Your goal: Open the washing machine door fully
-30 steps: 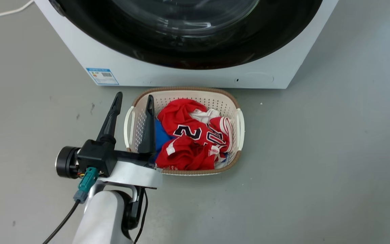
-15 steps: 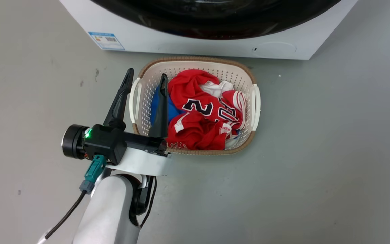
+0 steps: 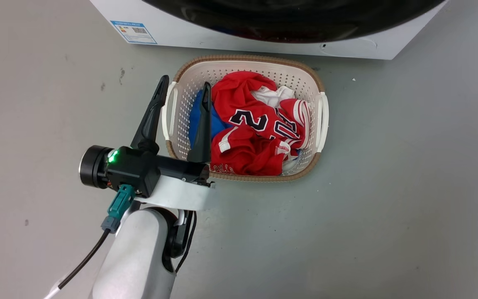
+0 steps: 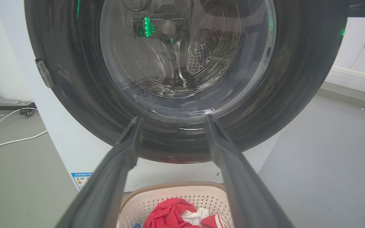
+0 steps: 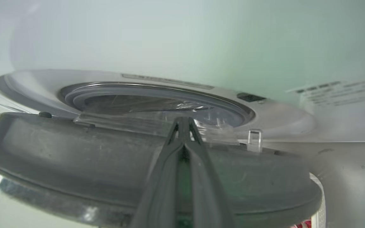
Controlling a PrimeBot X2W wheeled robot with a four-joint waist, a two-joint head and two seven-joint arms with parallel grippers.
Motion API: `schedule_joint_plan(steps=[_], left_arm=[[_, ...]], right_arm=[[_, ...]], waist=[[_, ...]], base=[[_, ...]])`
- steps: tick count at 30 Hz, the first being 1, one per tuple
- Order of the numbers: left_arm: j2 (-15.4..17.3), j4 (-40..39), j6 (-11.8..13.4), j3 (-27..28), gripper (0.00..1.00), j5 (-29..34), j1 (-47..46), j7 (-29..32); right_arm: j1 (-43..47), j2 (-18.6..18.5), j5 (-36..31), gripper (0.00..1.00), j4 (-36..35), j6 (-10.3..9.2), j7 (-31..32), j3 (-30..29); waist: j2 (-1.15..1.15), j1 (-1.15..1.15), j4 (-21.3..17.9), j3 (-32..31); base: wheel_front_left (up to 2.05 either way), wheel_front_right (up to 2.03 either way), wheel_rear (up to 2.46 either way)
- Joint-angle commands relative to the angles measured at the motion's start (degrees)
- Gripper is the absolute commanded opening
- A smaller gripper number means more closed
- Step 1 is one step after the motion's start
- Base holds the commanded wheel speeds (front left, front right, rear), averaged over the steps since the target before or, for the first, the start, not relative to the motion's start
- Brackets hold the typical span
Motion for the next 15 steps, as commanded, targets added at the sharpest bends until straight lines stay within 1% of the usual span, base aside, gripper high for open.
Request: schedule_joint_plan(steps=[1, 9, 10, 11, 12, 15], left_arm=[[-0.1, 0.1, 0.3, 0.0, 1.00, -0.1, -0.4, -0.2], [-0.1, 1.3, -0.2, 0.7, 1.00, -0.1, 1.2, -0.2], [-0.1, 2.0, -0.5, 1.1, 1.00, 0.0, 1.8, -0.2], [-0.1, 2.0, -0.5, 1.1, 1.00, 0.0, 1.8, -0.2], [-0.1, 2.5, -0.7, 1.5, 1.00, 0.1, 2.7, -0.2], [-0.1, 3.1, -1.0, 2.1, 1.00, 0.3, 3.8, -0.2]], right_arm=[[1.7, 1.2, 0.4, 0.00, -0.5, 0.02, 1.6, 0.6], [7.3, 1.3, 2.4, 0.00, -3.2, 0.02, 9.0, 0.7], [10.0, 1.5, 2.9, 0.00, -4.9, 0.02, 11.5, 1.1], [10.0, 1.5, 2.9, 0.00, -4.9, 0.02, 11.5, 1.1], [12.2, 1.8, 3.4, 0.00, -6.2, 0.02, 12.9, 1.4], [15.9, 2.5, 3.9, 0.00, -8.6, 0.02, 14.5, 1.7]], waist=[[0.00, 0.00, -0.2, -0.3], [0.00, 0.00, -1.5, -3.4], [0.00, 0.00, -2.0, -5.2], [0.00, 0.00, -2.0, -5.2], [0.00, 0.00, -2.5, -6.5], [0.00, 0.00, -3.2, -8.6]], base=[[0.00, 0.00, 0.00], [0.00, 0.00, 0.00], [0.00, 0.00, 0.00], [0.00, 0.00, 0.00], [0.00, 0.00, 0.00], [0.00, 0.00, 0.00]])
